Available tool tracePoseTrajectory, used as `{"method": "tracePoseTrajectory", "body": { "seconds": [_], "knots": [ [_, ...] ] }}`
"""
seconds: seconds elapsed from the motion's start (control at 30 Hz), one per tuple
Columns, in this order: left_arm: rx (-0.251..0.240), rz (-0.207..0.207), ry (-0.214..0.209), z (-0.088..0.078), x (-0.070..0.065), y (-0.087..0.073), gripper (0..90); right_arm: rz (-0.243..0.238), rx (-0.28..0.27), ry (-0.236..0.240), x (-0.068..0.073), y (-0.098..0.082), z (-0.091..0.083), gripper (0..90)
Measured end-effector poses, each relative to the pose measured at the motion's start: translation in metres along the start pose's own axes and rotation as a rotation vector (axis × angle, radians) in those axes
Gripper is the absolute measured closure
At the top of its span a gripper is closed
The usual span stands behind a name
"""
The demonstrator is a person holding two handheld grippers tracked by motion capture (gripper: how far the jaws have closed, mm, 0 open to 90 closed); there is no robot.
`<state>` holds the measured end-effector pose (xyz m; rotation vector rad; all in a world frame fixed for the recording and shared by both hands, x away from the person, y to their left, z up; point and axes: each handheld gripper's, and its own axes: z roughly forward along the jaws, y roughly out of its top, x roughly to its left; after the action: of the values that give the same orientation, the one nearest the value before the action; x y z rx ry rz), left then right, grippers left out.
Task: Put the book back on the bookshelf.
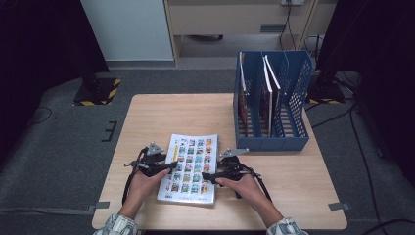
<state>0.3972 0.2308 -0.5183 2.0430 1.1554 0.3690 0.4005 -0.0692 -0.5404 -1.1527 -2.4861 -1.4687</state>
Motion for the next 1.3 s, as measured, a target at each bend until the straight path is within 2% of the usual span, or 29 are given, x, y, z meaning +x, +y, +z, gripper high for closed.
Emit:
{"method": "tracePoseTrajectory", "body": {
  "seconds": [0.2,0.43,0.67,0.83,0.97,1.3],
  "knots": [
    [-0.009,-0.038,-0.015,0.001,0.002,-0.003,36.0,0.009,-0.003,0.003,-0.001,0.000,0.000,17.3],
    [-0.015,-0.040,-0.011,0.001,0.001,-0.004,35.9,0.011,0.006,0.011,-0.002,0.006,0.005,21.1],
    [-0.023,-0.050,-0.021,0.002,0.002,-0.005,35.8,0.053,0.025,0.024,-0.006,0.014,0.009,27.9],
    [-0.026,-0.059,-0.028,0.002,0.003,-0.006,35.6,0.086,-0.003,0.053,-0.006,0.021,0.016,32.3],
    [-0.032,-0.069,-0.035,0.002,0.004,-0.007,35.6,0.080,0.015,0.056,-0.003,0.030,0.019,32.0],
    [-0.051,-0.088,-0.063,0.004,0.004,-0.011,32.8,0.064,0.049,0.027,0.001,0.049,0.022,32.8]
  ]
}}
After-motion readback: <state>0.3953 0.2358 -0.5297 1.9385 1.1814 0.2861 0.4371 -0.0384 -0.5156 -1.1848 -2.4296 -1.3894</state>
